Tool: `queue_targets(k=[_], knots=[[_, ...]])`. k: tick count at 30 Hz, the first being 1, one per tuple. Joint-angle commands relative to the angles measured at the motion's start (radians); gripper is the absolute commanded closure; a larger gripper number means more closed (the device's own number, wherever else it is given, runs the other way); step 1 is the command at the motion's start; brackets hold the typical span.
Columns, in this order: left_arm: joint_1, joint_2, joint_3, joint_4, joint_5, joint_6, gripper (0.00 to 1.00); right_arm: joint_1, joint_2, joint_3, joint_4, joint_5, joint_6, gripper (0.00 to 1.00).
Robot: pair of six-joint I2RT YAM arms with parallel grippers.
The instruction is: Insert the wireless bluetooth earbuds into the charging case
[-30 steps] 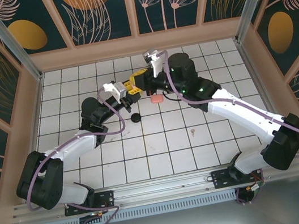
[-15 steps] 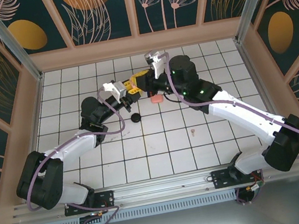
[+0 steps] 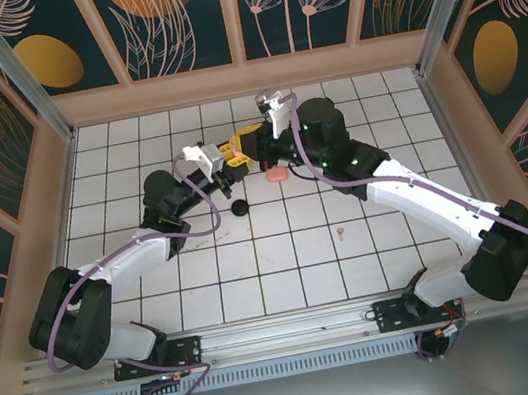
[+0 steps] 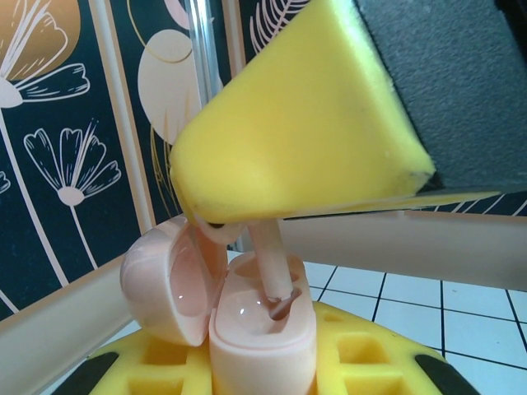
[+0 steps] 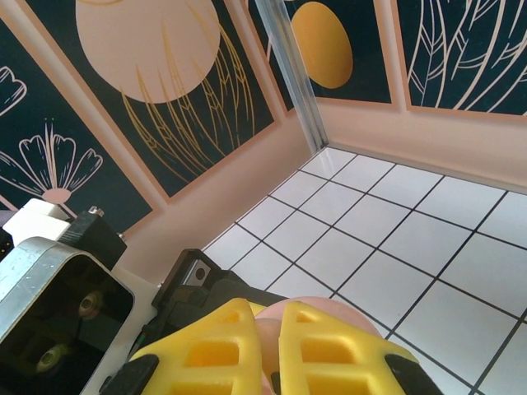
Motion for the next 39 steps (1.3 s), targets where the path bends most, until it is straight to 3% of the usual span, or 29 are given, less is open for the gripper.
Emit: queue_targets(k=[1, 9, 17, 19, 22, 26, 33, 39], knots=[[-0.01, -0.031, 0.047, 0.033, 0.029, -0.011, 1.0, -0.003, 0.017, -0.027, 0.006, 0.025, -0.019, 0.92], [-0.012, -0.036, 0.055, 0.033, 0.024, -0.01, 1.0, -0.003, -0.002, -0.073, 0.001, 0.049, -0.062, 0.92], [-0.012, -0.03, 0.067, 0.031, 0.021, -0.016, 1.0, -0.001, -0.015, -0.09, -0.017, -0.006, -0.1, 0.9], [-0.012, -0.028, 0.067, 0.03, 0.023, -0.017, 1.0, -0.001, -0.015, -0.076, -0.022, 0.003, -0.085, 0.81], [-0.012, -0.024, 0.062, 0.03, 0.019, -0.017, 1.0, -0.002, -0.017, -0.028, -0.051, 0.047, -0.051, 0.6], [-0.013, -0.023, 0.047, 0.034, 0.006, -0.018, 1.0, -0.017, -0.051, 0.048, -0.099, 0.108, 0.016, 0.43], [-0.013, -0.037, 0.009, 0.058, -0.019, -0.025, 1.0, -0.078, -0.189, 0.035, -0.168, 0.174, 0.138, 0.36], [-0.013, -0.058, -0.007, 0.064, -0.043, -0.027, 1.0, -0.143, -0.236, -0.059, -0.369, 0.261, 0.243, 0.35]])
